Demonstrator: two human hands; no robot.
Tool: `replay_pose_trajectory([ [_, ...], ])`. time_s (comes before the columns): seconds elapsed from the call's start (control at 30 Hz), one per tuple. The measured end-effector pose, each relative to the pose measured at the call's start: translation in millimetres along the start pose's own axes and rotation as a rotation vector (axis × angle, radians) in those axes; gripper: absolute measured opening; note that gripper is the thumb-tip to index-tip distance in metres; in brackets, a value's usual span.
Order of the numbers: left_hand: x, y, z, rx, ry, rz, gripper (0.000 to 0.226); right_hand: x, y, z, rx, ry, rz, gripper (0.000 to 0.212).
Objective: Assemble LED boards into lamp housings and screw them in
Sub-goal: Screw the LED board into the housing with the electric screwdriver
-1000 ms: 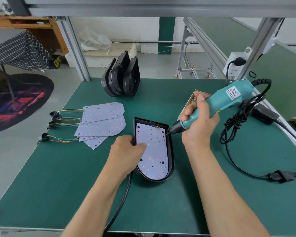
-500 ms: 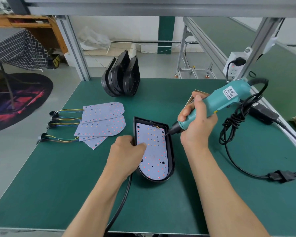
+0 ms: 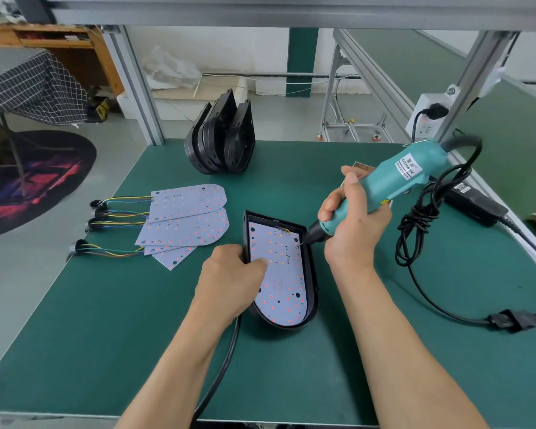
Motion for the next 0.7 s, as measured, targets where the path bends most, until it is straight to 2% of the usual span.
replay_pose_trajectory([
  [0.23, -0.1, 1.1, 0.1, -0.002, 0.014, 0.017, 0.028, -2.7, -3.6, -1.3, 0.004, 0.015, -0.038, 0.014],
  [0.37, -0.2, 1.4, -0.2, -0.003, 0.023, 0.018, 0.028, -5.9, -6.3, -2.7, -0.007, 0.042, -0.074, 0.023],
  [0.7, -0.6, 1.1, 0.1, -0.003, 0.020, 0.022, 0.026, -5.2, -3.5, -1.6, -0.028, 0.053, -0.052, 0.021],
])
Point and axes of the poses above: each hand's wrist, its own z-axis towards the middle knuckle, its own x-axis out of the back of the hand, y = z × x, the point moved 2 cm from there along z, towards the middle knuckle, and after that the axes turned 2 degrees about -z, right-handed, at the moved point
